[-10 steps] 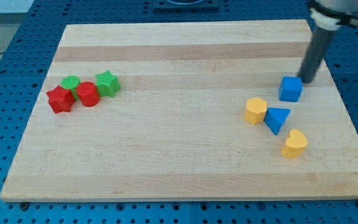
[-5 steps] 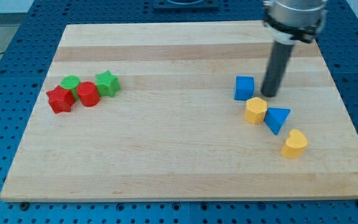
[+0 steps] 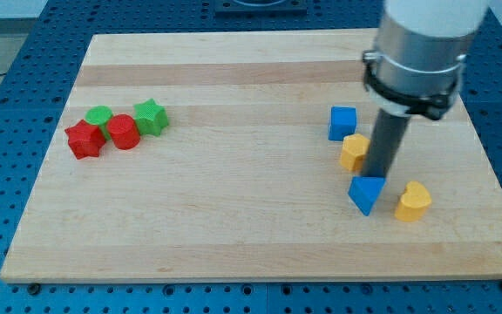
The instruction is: Move yellow blocks and blue blocks to make a vertical line
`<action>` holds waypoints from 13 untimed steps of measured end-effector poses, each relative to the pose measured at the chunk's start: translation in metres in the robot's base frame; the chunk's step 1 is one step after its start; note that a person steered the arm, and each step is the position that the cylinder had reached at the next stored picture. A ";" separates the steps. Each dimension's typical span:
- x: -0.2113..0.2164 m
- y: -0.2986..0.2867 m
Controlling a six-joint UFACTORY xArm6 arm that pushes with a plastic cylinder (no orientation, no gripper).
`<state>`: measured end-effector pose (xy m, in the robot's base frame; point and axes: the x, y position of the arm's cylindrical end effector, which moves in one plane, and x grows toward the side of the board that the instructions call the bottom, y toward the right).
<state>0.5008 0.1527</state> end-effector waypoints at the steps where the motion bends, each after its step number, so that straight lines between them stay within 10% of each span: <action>1: 0.020 0.038; 6: -0.012 0.059; 13: 0.087 0.007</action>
